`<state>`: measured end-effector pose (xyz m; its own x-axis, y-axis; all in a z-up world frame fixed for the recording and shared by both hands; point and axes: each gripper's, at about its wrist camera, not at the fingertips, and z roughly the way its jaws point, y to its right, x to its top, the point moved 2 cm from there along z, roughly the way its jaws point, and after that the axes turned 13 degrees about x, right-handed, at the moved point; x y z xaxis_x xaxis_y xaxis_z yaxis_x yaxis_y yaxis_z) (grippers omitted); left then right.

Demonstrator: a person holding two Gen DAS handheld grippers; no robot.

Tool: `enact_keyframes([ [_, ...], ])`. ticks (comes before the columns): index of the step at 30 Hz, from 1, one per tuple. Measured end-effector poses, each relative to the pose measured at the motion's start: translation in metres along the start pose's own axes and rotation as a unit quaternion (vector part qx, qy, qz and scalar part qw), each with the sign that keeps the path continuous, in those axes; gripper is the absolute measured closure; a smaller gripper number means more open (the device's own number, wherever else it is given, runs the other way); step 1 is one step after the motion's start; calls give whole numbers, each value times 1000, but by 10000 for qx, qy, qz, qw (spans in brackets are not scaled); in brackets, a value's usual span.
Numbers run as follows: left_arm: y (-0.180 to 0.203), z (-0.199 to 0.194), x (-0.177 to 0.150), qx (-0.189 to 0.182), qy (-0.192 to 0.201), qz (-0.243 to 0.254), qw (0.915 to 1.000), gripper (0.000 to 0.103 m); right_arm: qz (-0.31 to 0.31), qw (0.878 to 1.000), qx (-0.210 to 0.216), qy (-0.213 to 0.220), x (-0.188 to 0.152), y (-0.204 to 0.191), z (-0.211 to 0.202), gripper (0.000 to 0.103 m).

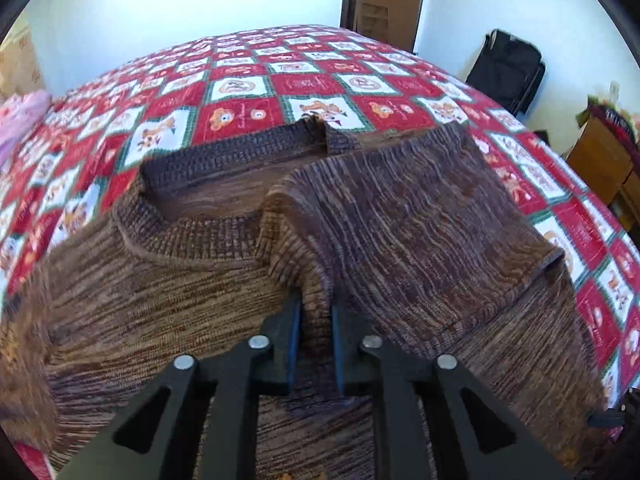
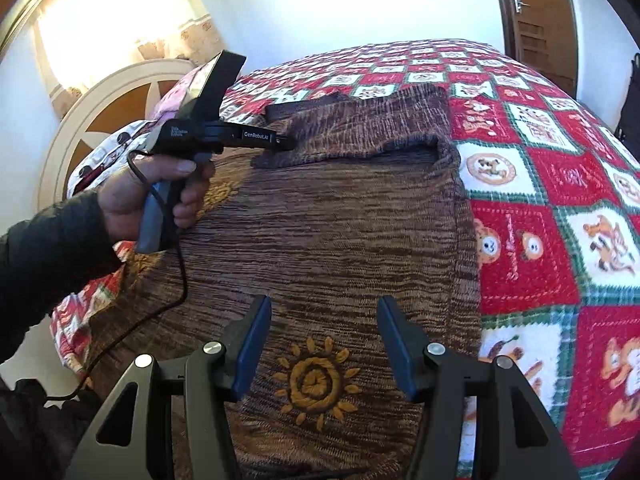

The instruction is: Fold small clothes

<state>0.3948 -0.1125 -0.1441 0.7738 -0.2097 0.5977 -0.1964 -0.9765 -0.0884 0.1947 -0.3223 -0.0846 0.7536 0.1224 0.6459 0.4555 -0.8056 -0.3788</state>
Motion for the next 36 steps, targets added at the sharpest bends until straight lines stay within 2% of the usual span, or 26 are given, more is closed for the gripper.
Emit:
enact_keyframes([
  [1,-3,-3,1,-85,-24,-35,10000,78,-77,10000,30,-21,4,-1,-8,47],
  [2,-5,-6,3,-122,-34,-38,9999,61,-148,9999,31,-31,7,-2,-15,47],
  [4,-13,-14,5,-95,109,-88,9999,40,-309,9995,-34,-65,16,-2,-31,45],
  [6,-22,-23,8,-62,335,-215,9992,39,-423,9991,-67,-32,29,0,-49,40],
  [8,-31,-24,14,-106,383,-393,9984,39,-426,9990,-97,105,47,6,-63,38],
  [10,-38,-16,21,-53,333,-595,9977,39,-415,9987,-185,227,68,13,-67,38],
  [13,-34,6,34,7,175,-581,9982,39,-477,9966,-543,385,104,26,-52,38],
  [15,-29,15,39,48,173,-535,9984,45,-309,9980,-449,326,123,38,-33,38],
  [18,-20,27,46,36,68,-327,9994,72,1,9993,-371,89,146,61,12,38],
  [19,-18,30,45,-77,-29,-311,9995,88,91,9993,-358,-16,151,67,27,38],
  [21,-16,28,43,-67,19,-189,9998,89,177,9989,-369,-246,154,78,55,38],
  [25,-15,12,41,367,221,452,9981,89,452,9956,-536,-624,143,105,97,38],
  [26,-17,9,42,635,336,648,9953,80,414,9962,-535,-541,140,107,98,38],
  [27,-19,7,44,1057,465,840,9898,80,310,9969,-554,-472,138,105,97,38],
  [28,-24,7,46,1584,638,986,9804,69,219,9966,-600,-514,138,104,98,38],
  [29,-28,7,48,1780,699,1020,9762,41,75,9959,-691,-573,137,100,100,38],
  [30,-34,7,49,1800,684,957,9766,31,16,9954,-742,-601,136,99,100,38],
  [33,-45,-1,41,1442,645,619,9855,30,-72,9936,-911,-657,137,95,101,38],
  [36,-32,-10,19,1272,608,791,9868,30,-110,9937,-918,-632,143,84,98,38],
])
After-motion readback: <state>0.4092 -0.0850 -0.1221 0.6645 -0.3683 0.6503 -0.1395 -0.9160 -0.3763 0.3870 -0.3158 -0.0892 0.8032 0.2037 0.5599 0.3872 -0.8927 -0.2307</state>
